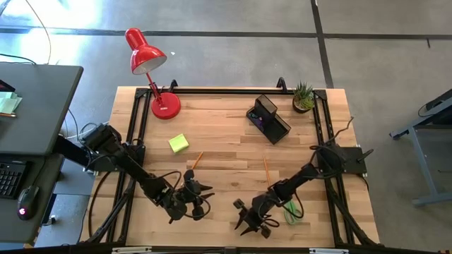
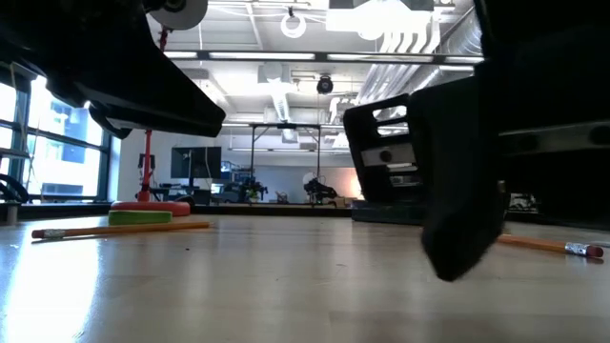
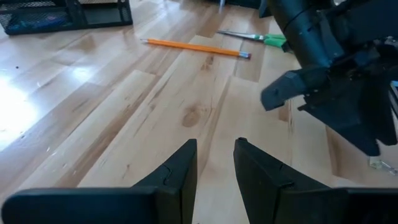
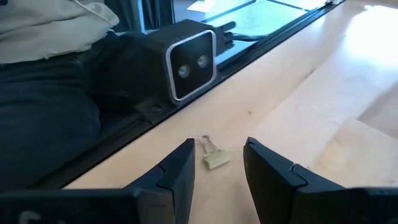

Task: Pick and place office supplies into organizer
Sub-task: Put the light green binder clip into the black desk organizer

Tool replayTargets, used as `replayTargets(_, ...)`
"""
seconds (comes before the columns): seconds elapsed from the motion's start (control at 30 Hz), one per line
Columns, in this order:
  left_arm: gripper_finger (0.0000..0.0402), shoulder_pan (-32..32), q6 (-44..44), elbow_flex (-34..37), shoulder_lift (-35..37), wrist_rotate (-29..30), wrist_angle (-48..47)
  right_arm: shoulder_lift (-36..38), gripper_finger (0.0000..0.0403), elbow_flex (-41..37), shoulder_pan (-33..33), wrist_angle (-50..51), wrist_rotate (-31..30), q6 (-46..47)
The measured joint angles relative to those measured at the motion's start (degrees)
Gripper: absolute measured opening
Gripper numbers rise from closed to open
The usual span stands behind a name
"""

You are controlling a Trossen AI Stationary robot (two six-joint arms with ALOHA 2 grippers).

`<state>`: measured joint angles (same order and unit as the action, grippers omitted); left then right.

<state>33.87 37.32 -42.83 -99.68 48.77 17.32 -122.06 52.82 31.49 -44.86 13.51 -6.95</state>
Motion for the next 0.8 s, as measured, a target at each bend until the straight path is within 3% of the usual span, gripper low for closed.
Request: replayTargets(0.8, 0.0092, -0.1, 0.7, 0.0, 0.0, -0.5, -0.3, 0.0, 0.0129, 1.2, 1.1, 0.8, -3.5, 4.0)
